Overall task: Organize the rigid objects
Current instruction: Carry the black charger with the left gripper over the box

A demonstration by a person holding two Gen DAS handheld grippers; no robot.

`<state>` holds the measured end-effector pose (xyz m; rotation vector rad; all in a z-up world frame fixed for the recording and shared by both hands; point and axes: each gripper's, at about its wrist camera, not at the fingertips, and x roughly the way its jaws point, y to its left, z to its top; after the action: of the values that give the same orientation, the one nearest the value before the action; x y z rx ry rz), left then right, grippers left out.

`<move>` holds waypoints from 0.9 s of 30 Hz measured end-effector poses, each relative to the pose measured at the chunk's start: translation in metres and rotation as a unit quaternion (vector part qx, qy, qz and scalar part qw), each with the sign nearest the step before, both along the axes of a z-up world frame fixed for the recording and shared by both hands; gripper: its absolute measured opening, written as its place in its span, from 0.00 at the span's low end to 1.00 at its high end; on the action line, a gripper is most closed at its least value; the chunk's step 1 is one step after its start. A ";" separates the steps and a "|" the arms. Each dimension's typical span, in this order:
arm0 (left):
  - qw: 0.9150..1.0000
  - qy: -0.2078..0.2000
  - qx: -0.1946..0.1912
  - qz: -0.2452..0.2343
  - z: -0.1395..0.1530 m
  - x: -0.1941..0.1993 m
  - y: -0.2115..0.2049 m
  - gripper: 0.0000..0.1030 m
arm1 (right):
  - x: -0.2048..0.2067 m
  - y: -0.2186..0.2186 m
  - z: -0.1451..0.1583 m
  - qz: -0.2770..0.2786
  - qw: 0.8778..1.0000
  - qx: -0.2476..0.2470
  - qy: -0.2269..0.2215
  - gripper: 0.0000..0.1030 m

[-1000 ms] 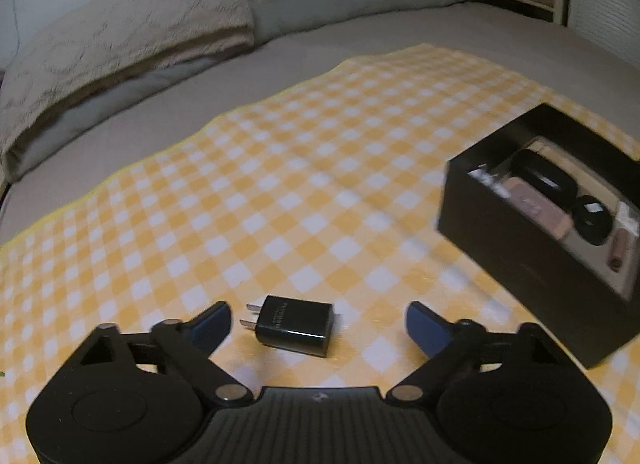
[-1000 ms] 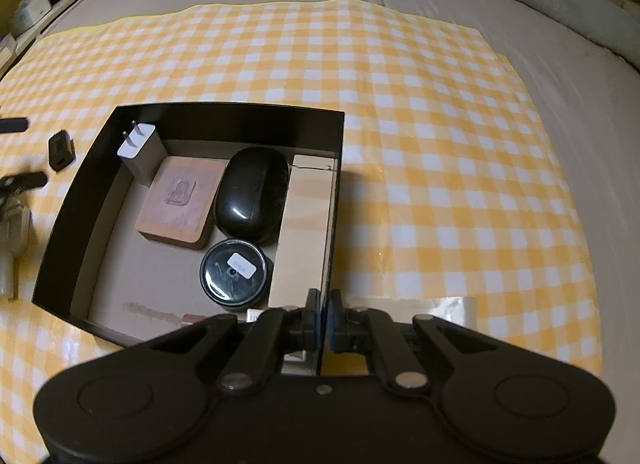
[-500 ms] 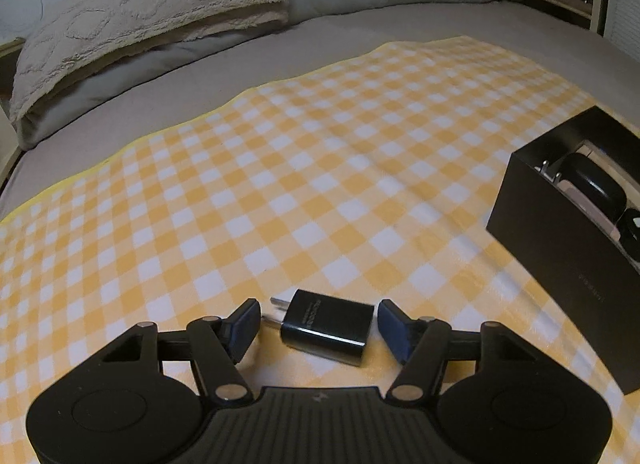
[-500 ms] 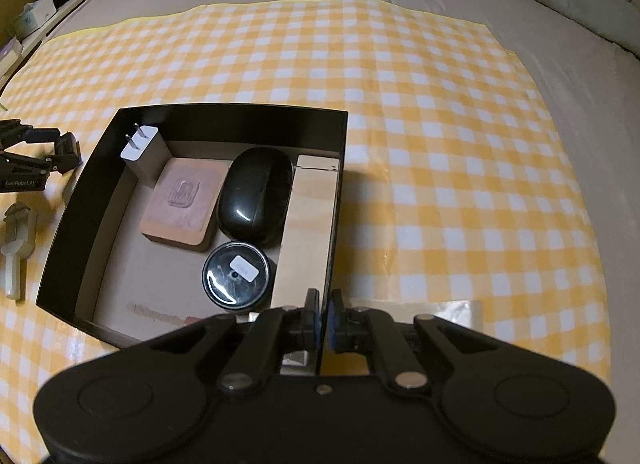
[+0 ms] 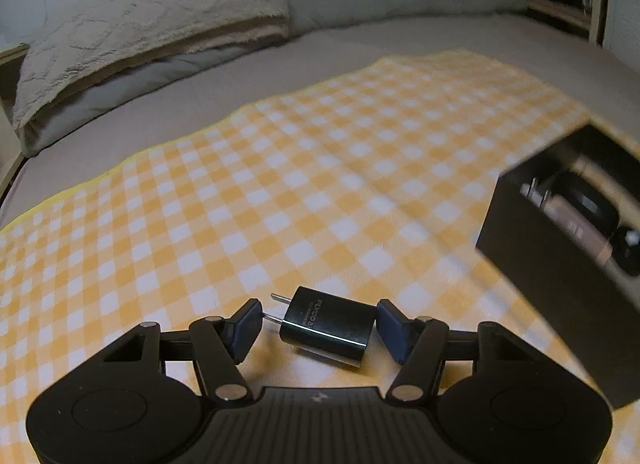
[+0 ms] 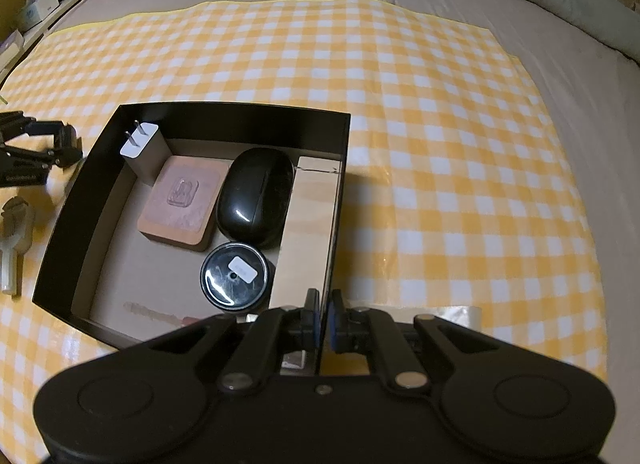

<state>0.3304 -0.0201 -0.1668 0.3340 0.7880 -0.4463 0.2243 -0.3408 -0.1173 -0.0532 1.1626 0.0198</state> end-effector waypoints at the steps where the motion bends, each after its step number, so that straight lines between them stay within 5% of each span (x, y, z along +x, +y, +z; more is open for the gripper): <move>1: 1.000 -0.005 -0.006 0.001 0.004 -0.002 0.000 0.61 | 0.000 0.000 0.000 0.000 1.000 0.000 0.000 0.05; 15: 0.996 -0.025 -0.081 -0.038 0.056 -0.048 -0.022 0.61 | 0.002 -0.001 0.009 0.000 1.000 -0.004 -0.011 0.04; 21: 0.991 0.040 -0.127 -0.011 0.069 -0.066 -0.049 0.61 | -0.005 -0.001 0.011 -0.001 1.000 -0.004 -0.017 0.04; 27: 0.975 0.127 -0.181 0.016 0.065 -0.083 -0.078 0.61 | -0.006 0.001 0.010 0.000 1.000 -0.009 -0.018 0.04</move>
<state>0.2471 -0.0977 -0.1019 -0.0783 0.9390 -0.5994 0.2181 -0.3397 -0.1076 -0.0690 1.1271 0.0093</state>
